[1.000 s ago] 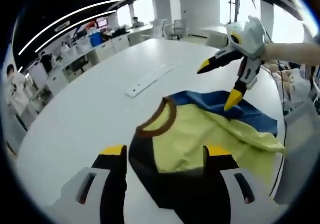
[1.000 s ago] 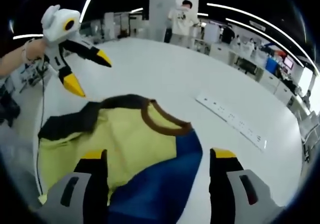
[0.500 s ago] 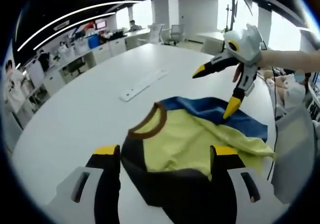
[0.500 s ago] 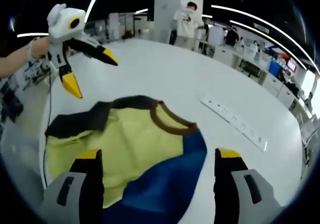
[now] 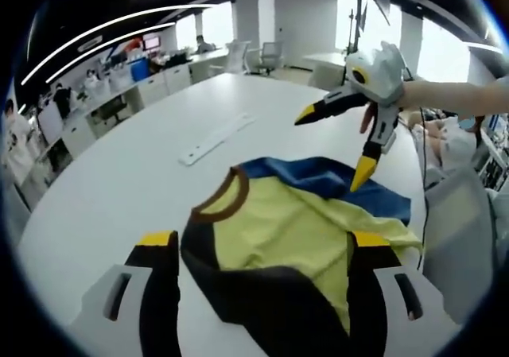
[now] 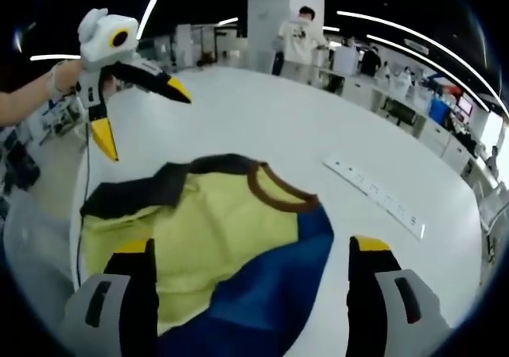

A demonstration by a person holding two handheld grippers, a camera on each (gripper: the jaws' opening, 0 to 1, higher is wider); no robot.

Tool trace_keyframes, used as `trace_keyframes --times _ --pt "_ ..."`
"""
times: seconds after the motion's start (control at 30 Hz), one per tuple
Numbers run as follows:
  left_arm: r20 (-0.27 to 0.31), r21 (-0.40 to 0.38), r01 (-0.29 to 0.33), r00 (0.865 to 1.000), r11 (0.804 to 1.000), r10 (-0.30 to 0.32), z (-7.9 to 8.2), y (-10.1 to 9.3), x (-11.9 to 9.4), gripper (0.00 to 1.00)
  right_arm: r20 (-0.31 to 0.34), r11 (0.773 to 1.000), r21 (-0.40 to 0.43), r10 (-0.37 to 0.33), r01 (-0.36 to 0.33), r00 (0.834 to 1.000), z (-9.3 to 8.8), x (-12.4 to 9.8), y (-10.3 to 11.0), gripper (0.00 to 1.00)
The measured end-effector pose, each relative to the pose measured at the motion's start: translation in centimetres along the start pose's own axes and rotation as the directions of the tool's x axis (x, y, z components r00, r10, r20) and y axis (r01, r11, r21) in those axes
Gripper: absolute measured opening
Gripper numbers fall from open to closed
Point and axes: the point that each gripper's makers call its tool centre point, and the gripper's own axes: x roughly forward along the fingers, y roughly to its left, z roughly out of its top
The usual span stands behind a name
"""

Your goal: Fold the garment on the visible template until the final outline fits inside the template.

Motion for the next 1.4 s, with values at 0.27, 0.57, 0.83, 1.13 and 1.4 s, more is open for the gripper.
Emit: trace_keyframes --times 0.27,0.57,0.83,1.13,1.4 --pt "0.001 0.003 0.02 1.0 1.0 -0.02 -0.1 -1.0 -0.6 0.89 0.009 1.0 0.017 0.024 -0.024 1.0 -0.1 -0.8 0.7 1.0" --pt "0.011 0.001 0.034 0.999 0.999 -0.034 -0.1 -1.9 -0.9 0.98 0.021 0.999 0.025 0.03 -0.031 0.999 -0.4 -1.7 1.5 1.0" --pt "0.004 0.006 0.052 0.999 0.999 -0.052 -0.3 -2.7 -1.4 1.0 0.019 0.998 0.041 0.039 -0.04 0.999 -0.9 -2.3 2.0 1.0" --pt "0.026 0.008 0.061 0.998 0.998 -0.061 0.1 -3.6 -2.5 1.0 0.035 0.999 0.033 0.036 -0.037 0.999 -0.6 -3.5 2.4 1.0" --pt "0.029 -0.009 0.067 0.997 0.998 -0.067 -0.4 -4.2 -3.0 1.0 0.06 0.998 0.047 0.046 -0.048 0.997 -0.5 -4.3 3.2 1.0"
